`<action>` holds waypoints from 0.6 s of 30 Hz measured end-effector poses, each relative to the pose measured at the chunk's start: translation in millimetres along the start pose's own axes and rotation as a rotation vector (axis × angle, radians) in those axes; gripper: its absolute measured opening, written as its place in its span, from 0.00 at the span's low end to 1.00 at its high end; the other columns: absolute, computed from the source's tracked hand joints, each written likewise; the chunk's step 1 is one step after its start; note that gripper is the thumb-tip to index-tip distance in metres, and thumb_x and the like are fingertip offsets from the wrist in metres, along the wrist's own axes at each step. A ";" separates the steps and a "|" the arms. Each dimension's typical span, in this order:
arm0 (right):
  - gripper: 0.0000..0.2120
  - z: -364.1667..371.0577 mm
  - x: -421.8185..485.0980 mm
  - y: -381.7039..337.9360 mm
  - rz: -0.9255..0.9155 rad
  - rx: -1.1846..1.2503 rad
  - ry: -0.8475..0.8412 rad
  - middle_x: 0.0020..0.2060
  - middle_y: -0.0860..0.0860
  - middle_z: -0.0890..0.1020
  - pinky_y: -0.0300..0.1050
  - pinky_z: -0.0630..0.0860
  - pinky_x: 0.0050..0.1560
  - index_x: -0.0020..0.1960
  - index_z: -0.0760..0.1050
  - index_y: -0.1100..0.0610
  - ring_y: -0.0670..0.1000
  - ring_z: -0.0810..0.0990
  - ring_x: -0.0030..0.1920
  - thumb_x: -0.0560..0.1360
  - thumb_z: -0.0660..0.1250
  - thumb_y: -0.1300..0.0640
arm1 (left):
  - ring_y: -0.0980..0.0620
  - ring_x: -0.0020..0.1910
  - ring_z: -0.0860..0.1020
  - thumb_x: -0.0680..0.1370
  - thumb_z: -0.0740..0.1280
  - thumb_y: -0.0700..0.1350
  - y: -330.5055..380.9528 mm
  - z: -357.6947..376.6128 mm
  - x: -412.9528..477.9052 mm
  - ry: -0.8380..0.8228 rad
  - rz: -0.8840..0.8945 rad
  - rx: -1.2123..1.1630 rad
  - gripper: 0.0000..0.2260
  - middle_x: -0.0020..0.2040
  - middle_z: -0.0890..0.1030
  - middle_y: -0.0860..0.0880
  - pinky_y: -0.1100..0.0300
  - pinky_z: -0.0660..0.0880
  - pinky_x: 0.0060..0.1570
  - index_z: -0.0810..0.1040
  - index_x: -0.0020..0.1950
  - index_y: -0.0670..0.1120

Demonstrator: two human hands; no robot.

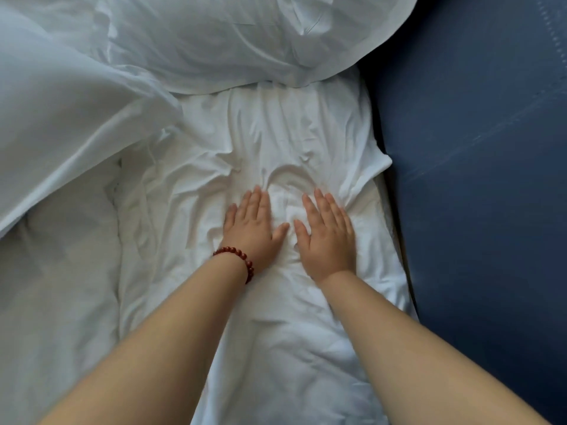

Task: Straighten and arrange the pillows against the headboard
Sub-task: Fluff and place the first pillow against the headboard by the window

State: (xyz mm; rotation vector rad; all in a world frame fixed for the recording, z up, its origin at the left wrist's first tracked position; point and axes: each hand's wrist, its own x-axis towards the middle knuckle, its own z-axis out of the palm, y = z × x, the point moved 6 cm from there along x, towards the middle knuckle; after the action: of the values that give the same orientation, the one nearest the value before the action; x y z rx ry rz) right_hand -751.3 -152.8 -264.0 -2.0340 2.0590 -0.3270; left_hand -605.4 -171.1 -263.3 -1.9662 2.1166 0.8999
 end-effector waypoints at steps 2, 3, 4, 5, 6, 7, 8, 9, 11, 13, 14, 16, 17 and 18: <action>0.29 -3.8 -9.7 -4.8 0.031 0.012 -0.029 0.76 0.52 0.65 0.49 0.51 0.77 0.76 0.66 0.52 0.53 0.59 0.78 0.80 0.48 0.40 | 0.53 0.78 0.39 0.81 0.48 0.61 -2.2 9.0 -33.3 0.017 0.033 -0.018 0.32 0.80 0.40 0.50 0.54 0.39 0.75 0.42 0.80 0.48; 0.31 -4.7 -17.8 -8.4 0.045 0.026 -0.068 0.78 0.51 0.62 0.49 0.49 0.77 0.77 0.63 0.51 0.52 0.56 0.78 0.79 0.46 0.39 | 0.52 0.78 0.40 0.82 0.49 0.60 -3.8 13.6 -49.7 0.033 0.046 -0.022 0.31 0.80 0.41 0.50 0.55 0.39 0.75 0.43 0.80 0.48; 0.32 -4.8 -28.8 -12.2 0.068 0.043 -0.108 0.79 0.50 0.59 0.49 0.46 0.78 0.78 0.61 0.50 0.51 0.53 0.79 0.78 0.44 0.38 | 0.52 0.79 0.41 0.82 0.49 0.60 -5.7 17.1 -65.6 0.052 0.056 -0.019 0.30 0.80 0.43 0.49 0.56 0.39 0.75 0.44 0.80 0.49; 0.33 -5.4 -41.8 -17.4 0.101 0.055 -0.136 0.79 0.49 0.56 0.48 0.44 0.78 0.78 0.60 0.50 0.50 0.50 0.79 0.77 0.43 0.37 | 0.52 0.79 0.43 0.82 0.49 0.59 -8.0 19.4 -80.6 0.074 0.061 -0.019 0.29 0.81 0.44 0.49 0.57 0.40 0.75 0.46 0.80 0.50; 0.33 -5.5 -54.7 -24.5 0.140 0.059 -0.153 0.80 0.48 0.55 0.48 0.43 0.78 0.79 0.59 0.50 0.50 0.48 0.80 0.78 0.43 0.37 | 0.52 0.79 0.45 0.82 0.50 0.58 -10.6 21.1 -93.8 0.097 0.069 -0.029 0.28 0.81 0.47 0.49 0.57 0.42 0.75 0.48 0.80 0.50; 0.32 -5.0 -66.7 -34.6 0.184 0.057 -0.165 0.80 0.48 0.53 0.48 0.42 0.78 0.79 0.57 0.51 0.49 0.47 0.80 0.78 0.45 0.38 | 0.52 0.79 0.48 0.82 0.51 0.56 -13.9 22.1 -105.9 0.112 0.084 -0.049 0.27 0.80 0.50 0.50 0.57 0.43 0.75 0.51 0.80 0.49; 0.31 -3.1 -78.3 -46.4 0.230 0.050 -0.176 0.80 0.48 0.52 0.48 0.41 0.77 0.79 0.56 0.51 0.49 0.46 0.80 0.80 0.48 0.39 | 0.52 0.78 0.51 0.82 0.51 0.55 -17.6 22.5 -117.0 0.113 0.106 -0.073 0.26 0.80 0.53 0.50 0.58 0.45 0.75 0.54 0.79 0.49; 0.31 -0.8 -89.7 -59.8 0.270 0.039 -0.188 0.80 0.47 0.52 0.48 0.40 0.77 0.80 0.55 0.52 0.49 0.45 0.80 0.81 0.50 0.40 | 0.52 0.78 0.53 0.82 0.51 0.54 -22.5 22.9 -127.7 0.108 0.130 -0.094 0.25 0.80 0.55 0.49 0.58 0.46 0.74 0.57 0.79 0.48; 0.30 4.0 -111.7 -88.9 0.318 0.042 -0.208 0.80 0.47 0.51 0.48 0.40 0.77 0.80 0.53 0.51 0.49 0.45 0.80 0.82 0.52 0.42 | 0.52 0.77 0.58 0.81 0.46 0.54 -38.4 23.0 -150.4 0.091 0.161 -0.110 0.26 0.78 0.61 0.49 0.59 0.49 0.74 0.62 0.77 0.47; 0.29 6.2 -132.2 -113.5 0.313 0.044 -0.241 0.80 0.46 0.50 0.48 0.40 0.77 0.80 0.52 0.49 0.48 0.44 0.79 0.82 0.52 0.43 | 0.50 0.76 0.60 0.79 0.44 0.55 -60.4 24.2 -173.7 0.061 0.200 -0.069 0.29 0.77 0.64 0.49 0.57 0.53 0.75 0.64 0.76 0.47; 0.28 7.4 -143.3 -123.5 0.289 0.043 -0.265 0.80 0.46 0.50 0.48 0.40 0.77 0.80 0.53 0.48 0.48 0.44 0.79 0.82 0.51 0.44 | 0.49 0.76 0.61 0.79 0.45 0.55 -72.9 25.0 -185.9 0.048 0.231 -0.023 0.28 0.76 0.64 0.48 0.56 0.55 0.74 0.65 0.76 0.46; 0.26 6.4 -169.6 -139.9 0.239 0.048 -0.301 0.80 0.46 0.49 0.48 0.42 0.77 0.79 0.54 0.47 0.49 0.44 0.80 0.82 0.52 0.44 | 0.48 0.77 0.59 0.79 0.47 0.53 -100.0 26.0 -210.6 -0.003 0.290 0.097 0.27 0.78 0.62 0.49 0.53 0.56 0.74 0.63 0.77 0.47; 0.26 5.0 -183.1 -144.9 0.226 0.055 -0.310 0.80 0.46 0.49 0.48 0.43 0.77 0.79 0.55 0.47 0.49 0.44 0.80 0.82 0.52 0.45 | 0.49 0.78 0.56 0.79 0.46 0.54 -113.1 25.3 -221.3 -0.039 0.299 0.155 0.27 0.79 0.59 0.50 0.52 0.55 0.75 0.61 0.78 0.48; 0.26 4.4 -196.0 -148.7 0.222 0.064 -0.319 0.80 0.47 0.49 0.48 0.44 0.77 0.79 0.55 0.47 0.50 0.44 0.80 0.82 0.51 0.44 | 0.49 0.78 0.53 0.78 0.42 0.55 -125.9 23.3 -231.0 -0.066 0.298 0.197 0.29 0.79 0.56 0.51 0.52 0.53 0.75 0.58 0.79 0.49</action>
State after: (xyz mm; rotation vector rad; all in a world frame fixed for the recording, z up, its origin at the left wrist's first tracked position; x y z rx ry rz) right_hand -606.5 41.4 -220.1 -1.6730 2.0163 -0.0248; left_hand -459.0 43.9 -217.5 -1.5344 2.3961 0.7492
